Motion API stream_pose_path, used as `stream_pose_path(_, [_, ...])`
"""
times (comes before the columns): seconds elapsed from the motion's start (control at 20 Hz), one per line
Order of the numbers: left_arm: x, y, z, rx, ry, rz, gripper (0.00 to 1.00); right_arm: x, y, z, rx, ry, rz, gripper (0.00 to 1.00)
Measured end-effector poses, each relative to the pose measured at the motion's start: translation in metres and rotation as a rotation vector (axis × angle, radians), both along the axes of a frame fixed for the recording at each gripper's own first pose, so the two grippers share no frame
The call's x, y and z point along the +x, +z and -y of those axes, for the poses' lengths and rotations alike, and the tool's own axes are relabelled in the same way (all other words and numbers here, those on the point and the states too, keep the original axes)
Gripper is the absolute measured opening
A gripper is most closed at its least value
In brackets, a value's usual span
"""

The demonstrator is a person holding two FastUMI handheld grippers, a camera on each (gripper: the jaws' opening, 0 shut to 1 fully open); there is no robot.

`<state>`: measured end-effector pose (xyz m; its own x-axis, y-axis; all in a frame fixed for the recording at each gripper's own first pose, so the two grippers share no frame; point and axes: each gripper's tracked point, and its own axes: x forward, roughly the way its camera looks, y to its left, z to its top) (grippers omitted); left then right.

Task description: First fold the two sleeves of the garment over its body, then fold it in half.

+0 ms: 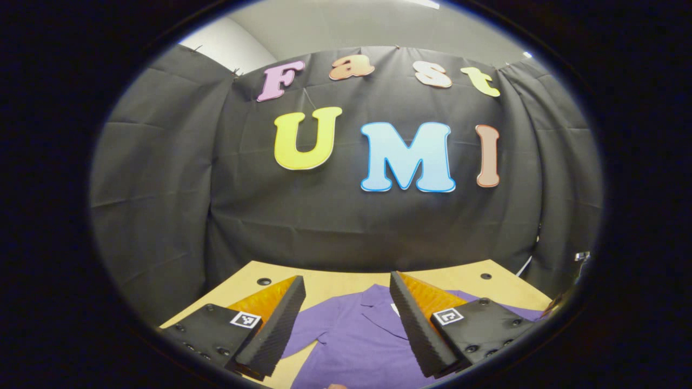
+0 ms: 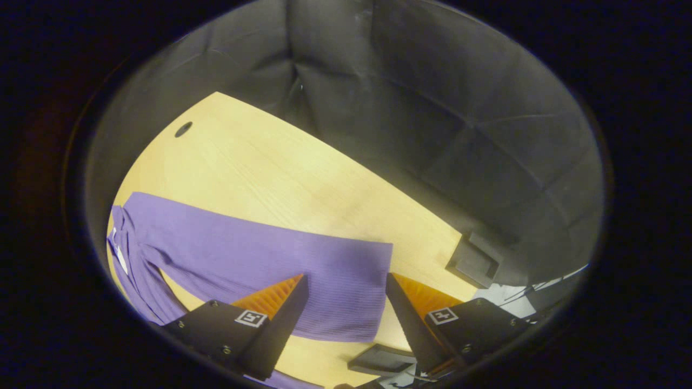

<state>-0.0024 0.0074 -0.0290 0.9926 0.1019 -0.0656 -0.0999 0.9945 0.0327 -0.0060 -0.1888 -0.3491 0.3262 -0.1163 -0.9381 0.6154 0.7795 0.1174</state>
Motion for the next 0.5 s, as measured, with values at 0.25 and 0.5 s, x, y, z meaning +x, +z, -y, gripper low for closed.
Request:
stream_pose_path(0.25, [0.0009,-0.0008,-0.0019,-0.006,0.003,0.005,1.00,0.0015,-0.0066,0.0005,0.072,-0.036,0.006,0.91])
stream_pose_path(0.5, [-0.0002,-0.0007,-0.0011,-0.029,-0.001,0.018,1.00,-0.0030,-0.0069,-0.0027,0.111,-0.013,-0.033,0.87])
